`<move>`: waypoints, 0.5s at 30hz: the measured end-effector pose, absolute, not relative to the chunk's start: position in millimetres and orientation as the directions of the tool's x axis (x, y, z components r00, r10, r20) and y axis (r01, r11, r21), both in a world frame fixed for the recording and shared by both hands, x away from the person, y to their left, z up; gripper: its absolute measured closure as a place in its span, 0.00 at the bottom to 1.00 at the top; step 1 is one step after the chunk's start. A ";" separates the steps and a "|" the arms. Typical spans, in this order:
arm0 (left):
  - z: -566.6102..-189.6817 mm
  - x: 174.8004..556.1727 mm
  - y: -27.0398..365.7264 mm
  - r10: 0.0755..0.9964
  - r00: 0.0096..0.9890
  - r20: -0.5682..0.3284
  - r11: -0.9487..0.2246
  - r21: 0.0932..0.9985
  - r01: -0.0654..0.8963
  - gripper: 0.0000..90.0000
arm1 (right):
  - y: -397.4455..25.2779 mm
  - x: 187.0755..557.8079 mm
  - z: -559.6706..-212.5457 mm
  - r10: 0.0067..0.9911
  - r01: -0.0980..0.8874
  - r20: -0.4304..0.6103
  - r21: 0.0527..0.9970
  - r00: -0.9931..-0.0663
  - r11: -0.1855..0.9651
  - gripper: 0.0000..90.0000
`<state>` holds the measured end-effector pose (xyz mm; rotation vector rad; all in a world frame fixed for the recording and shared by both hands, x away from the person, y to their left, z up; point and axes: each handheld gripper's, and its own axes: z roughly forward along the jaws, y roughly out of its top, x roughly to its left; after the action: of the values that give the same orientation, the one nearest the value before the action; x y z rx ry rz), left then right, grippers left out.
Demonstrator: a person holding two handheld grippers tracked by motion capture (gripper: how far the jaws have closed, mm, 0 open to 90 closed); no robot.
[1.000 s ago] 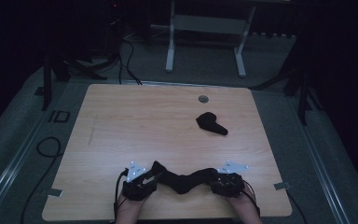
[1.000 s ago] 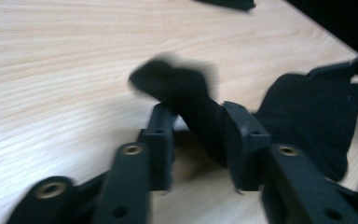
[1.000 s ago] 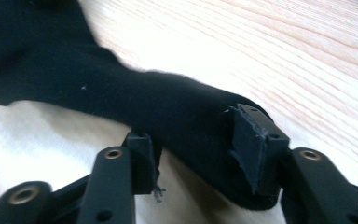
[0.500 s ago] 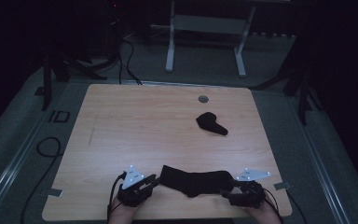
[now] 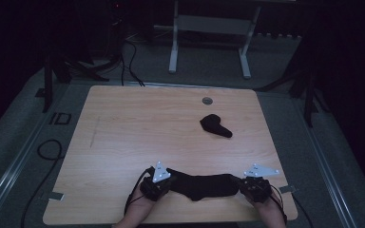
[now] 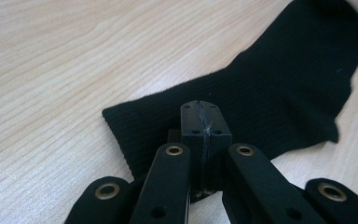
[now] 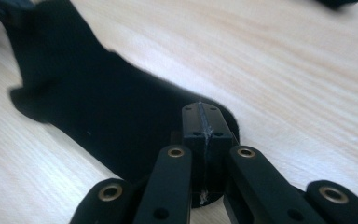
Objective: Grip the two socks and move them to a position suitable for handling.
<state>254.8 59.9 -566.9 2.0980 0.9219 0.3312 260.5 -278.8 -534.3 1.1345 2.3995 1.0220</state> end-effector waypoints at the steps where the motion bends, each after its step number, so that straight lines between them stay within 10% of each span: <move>1: -568.3 255.5 60.8 0.713 0.696 -0.086 -0.406 0.759 0.509 1.00 | -277.5 262.6 -538.2 0.761 0.563 0.042 0.699 -0.648 0.441 1.00; 15: -572.1 255.0 96.5 0.740 0.664 -0.108 -0.379 0.748 0.545 1.00 | -251.8 297.8 -557.0 0.733 0.567 0.054 0.673 -0.678 0.474 0.98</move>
<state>255.0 96.5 -572.1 2.0810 0.9908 0.3123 297.8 -251.8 -557.0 1.1168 2.4813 0.9961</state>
